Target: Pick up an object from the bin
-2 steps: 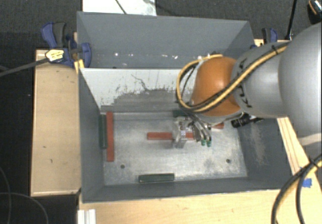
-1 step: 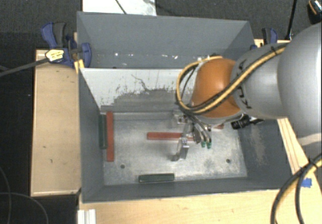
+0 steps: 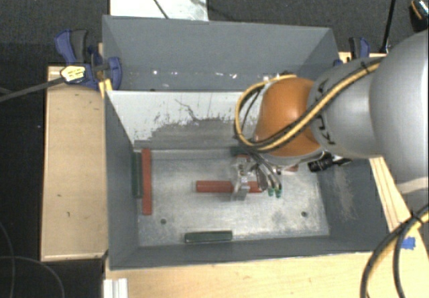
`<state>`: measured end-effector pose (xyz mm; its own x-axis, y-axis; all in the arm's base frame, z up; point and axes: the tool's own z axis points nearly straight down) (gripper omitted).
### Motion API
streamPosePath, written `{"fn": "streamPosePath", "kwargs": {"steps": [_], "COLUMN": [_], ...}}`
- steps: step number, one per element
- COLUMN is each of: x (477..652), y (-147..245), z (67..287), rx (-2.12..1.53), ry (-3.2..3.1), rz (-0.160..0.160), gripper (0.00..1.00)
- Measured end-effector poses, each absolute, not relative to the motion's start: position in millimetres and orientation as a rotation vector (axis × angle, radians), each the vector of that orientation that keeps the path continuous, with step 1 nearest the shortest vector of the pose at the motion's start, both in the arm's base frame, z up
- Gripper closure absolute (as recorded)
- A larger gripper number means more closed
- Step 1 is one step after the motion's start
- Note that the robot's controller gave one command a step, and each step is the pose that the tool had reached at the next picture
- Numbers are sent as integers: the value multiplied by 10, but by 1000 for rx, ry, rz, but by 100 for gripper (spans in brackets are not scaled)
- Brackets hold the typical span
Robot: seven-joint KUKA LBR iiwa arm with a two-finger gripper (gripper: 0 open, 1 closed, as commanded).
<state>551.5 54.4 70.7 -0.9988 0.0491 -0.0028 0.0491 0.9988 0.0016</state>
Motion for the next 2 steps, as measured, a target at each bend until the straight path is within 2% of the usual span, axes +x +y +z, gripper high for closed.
{"fn": "streamPosePath", "kwargs": {"steps": [1,2], "x": [5782,5728], "y": [210,201], "z": [711,1995], "rx": [21,81], "ry": [3135,3130], "rz": [0,2], "gripper": [100,100]}}
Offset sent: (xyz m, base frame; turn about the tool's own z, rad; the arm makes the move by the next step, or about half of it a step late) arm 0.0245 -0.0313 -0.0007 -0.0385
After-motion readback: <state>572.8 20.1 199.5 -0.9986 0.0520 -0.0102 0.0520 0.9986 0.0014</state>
